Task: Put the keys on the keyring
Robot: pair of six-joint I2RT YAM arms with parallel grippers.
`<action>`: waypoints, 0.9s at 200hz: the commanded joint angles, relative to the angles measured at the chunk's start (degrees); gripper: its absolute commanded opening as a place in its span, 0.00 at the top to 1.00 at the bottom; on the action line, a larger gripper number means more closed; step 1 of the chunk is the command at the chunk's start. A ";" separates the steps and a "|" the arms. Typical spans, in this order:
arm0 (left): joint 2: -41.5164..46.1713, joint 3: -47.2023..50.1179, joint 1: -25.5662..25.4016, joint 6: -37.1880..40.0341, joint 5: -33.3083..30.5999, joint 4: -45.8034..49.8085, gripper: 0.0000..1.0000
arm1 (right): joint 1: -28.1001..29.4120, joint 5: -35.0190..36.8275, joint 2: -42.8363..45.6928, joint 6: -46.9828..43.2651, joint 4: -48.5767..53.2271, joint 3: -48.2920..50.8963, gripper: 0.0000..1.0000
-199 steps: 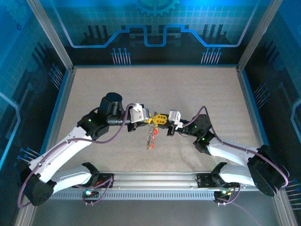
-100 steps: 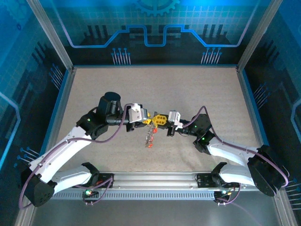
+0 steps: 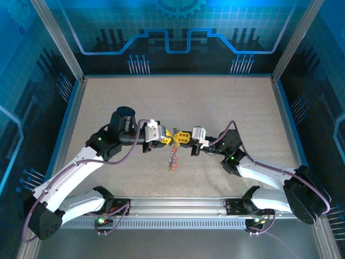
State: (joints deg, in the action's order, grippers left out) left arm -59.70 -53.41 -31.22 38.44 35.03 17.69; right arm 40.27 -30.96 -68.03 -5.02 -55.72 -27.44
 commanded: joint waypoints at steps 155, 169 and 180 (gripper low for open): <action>-3.51 -12.30 0.72 12.44 -7.12 21.38 1.00 | 0.70 0.97 5.15 -18.00 26.53 -8.96 0.85; -4.47 -16.05 0.59 14.28 -9.62 26.52 1.00 | 0.67 1.51 5.10 -19.55 29.71 -9.71 0.83; -5.10 -18.90 0.18 15.57 -11.62 30.00 1.00 | 0.67 1.56 5.10 -19.83 31.34 -10.08 0.79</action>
State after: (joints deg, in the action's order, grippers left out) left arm -63.77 -65.56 -30.89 48.27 28.21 37.67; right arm 40.82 -30.37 -63.40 -19.68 -34.06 -35.59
